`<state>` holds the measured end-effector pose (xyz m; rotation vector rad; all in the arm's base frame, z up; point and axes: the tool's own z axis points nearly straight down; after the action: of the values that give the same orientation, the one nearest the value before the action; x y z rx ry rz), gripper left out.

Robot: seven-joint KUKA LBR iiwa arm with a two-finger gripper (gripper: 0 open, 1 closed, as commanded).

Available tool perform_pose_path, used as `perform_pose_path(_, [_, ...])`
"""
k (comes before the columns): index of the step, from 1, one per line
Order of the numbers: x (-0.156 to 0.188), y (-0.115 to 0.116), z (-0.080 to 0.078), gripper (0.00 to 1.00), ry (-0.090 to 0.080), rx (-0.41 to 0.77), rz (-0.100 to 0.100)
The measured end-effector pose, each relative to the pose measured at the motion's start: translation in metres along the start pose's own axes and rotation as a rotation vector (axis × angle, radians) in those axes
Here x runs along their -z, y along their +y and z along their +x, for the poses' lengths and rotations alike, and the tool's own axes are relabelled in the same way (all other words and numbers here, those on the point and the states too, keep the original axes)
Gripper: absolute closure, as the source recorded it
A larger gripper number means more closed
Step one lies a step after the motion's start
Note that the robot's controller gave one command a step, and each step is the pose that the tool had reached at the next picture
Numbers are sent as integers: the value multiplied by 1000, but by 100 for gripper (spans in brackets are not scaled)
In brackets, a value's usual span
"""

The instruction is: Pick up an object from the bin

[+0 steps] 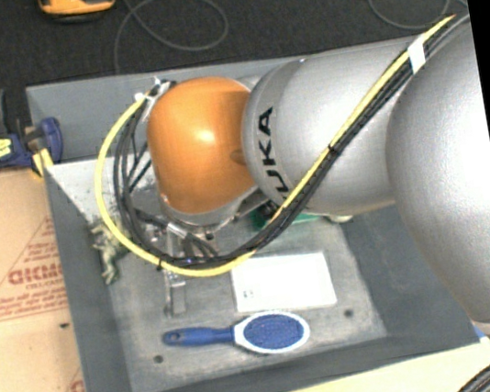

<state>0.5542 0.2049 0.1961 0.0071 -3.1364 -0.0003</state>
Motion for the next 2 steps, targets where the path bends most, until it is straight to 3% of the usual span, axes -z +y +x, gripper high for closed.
perform_pose_path(1, [5,-1,-2,0,-8,-4,-2])
perform_pose_path(2, [-13,-23,3,0,-14,105,-4])
